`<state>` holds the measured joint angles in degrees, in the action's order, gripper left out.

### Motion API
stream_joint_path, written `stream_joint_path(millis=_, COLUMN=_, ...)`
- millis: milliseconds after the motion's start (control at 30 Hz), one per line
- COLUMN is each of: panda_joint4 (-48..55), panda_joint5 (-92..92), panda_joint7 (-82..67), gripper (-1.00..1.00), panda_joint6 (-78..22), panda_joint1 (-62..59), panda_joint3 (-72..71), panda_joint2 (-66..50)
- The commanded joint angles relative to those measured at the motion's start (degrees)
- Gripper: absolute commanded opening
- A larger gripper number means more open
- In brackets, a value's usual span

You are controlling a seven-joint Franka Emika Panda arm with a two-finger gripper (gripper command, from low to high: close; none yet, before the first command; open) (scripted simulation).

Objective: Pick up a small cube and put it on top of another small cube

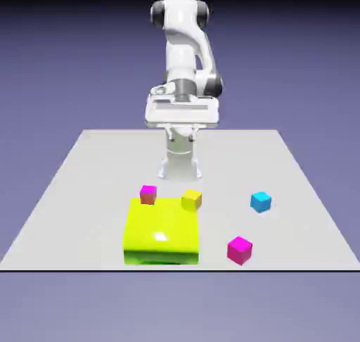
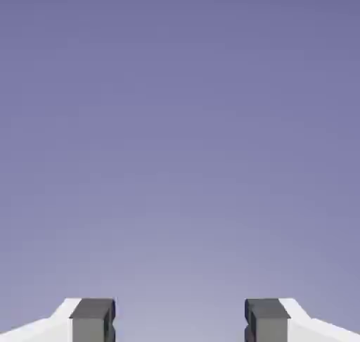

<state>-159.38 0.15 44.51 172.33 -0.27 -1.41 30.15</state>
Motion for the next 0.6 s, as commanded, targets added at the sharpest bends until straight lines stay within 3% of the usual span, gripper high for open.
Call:
stream_joint_path(millis=0, panda_joint4=1.3, panda_joint5=0.1, panda_joint7=1.7, gripper=0.00, panda_joint6=-1.4, panda_joint1=-0.8, panda_joint3=-1.2, panda_joint2=-2.1)
stream_joint_path(millis=567, panda_joint4=24.1, panda_joint5=2.2, panda_joint7=30.7, gripper=0.00, panda_joint6=-25.0, panda_joint1=-14.3, panda_joint3=-21.1, panda_joint2=-37.4)
